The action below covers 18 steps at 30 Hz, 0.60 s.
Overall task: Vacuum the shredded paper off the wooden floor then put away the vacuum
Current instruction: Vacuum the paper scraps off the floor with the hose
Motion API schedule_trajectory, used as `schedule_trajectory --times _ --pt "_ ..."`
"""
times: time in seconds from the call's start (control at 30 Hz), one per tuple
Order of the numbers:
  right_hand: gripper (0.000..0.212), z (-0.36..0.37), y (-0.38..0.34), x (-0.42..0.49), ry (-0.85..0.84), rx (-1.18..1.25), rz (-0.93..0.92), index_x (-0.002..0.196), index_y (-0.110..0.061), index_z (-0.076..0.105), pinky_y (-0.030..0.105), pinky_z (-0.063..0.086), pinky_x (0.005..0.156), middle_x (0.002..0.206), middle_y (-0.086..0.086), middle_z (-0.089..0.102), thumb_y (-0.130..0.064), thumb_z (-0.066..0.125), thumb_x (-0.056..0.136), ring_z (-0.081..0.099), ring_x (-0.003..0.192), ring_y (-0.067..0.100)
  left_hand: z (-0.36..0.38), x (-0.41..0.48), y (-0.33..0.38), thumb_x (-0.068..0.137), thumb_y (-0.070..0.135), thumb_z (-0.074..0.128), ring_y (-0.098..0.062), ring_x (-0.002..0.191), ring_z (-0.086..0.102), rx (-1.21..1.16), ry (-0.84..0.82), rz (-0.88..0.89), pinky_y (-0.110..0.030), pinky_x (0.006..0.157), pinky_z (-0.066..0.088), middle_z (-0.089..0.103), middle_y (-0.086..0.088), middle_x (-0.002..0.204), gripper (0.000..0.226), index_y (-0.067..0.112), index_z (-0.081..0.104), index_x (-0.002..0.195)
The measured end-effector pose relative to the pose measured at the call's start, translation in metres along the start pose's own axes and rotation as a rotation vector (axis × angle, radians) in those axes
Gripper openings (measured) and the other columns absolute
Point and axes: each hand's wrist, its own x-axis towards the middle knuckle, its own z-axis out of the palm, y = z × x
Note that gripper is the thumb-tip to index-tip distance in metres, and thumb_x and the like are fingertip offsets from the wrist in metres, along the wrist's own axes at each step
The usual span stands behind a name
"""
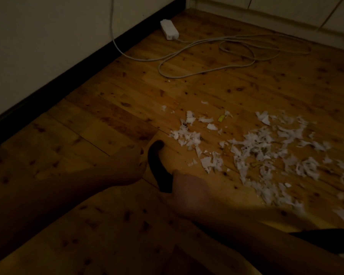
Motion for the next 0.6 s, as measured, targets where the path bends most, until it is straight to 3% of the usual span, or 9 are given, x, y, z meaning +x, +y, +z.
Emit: schedule_trajectory --times 0.13,0.4,0.5,0.6 --pt "0.048 -0.002 0.003 0.005 -0.003 0.027 0.002 0.116 -0.02 0.052 0.025 0.029 0.052 0.097 -0.002 0.057 -0.058 0.056 0.089 0.049 0.078 0.014 -0.002 0.0 0.005 0.099 0.032 0.048 -0.024 0.109 0.056 0.003 0.006 0.003 -0.041 0.09 0.05 0.045 -0.011 0.134 0.042 0.01 0.039 0.134" --pt "0.052 -0.011 0.005 0.024 0.018 0.01 -0.016 0.121 -0.019 0.051 0.025 0.026 0.05 0.111 0.001 0.063 -0.06 0.055 0.089 0.061 0.096 0.019 -0.007 -0.002 0.014 0.1 0.033 0.045 -0.019 0.101 0.049 0.037 0.03 0.008 -0.032 0.083 0.043 0.046 -0.011 0.132 0.043 0.012 0.037 0.136" --pt "0.056 -0.015 0.003 0.031 0.013 0.016 -0.036 0.127 -0.019 0.047 0.024 0.025 0.05 0.112 0.001 0.062 -0.059 0.055 0.089 0.058 0.091 0.017 -0.011 0.001 0.013 0.1 0.033 0.045 -0.023 0.113 0.049 0.045 0.033 -0.008 -0.035 0.088 0.045 0.047 -0.011 0.132 0.044 0.011 0.037 0.137" --pt "0.061 -0.02 0.003 0.035 0.018 0.034 -0.067 0.139 -0.022 0.036 0.021 0.023 0.049 0.116 0.001 0.061 -0.055 0.056 0.091 0.059 0.095 0.018 -0.012 0.005 0.01 0.099 0.032 0.046 -0.023 0.114 0.051 0.02 0.027 -0.016 -0.035 0.08 0.049 0.046 -0.011 0.133 0.045 0.011 0.036 0.138"
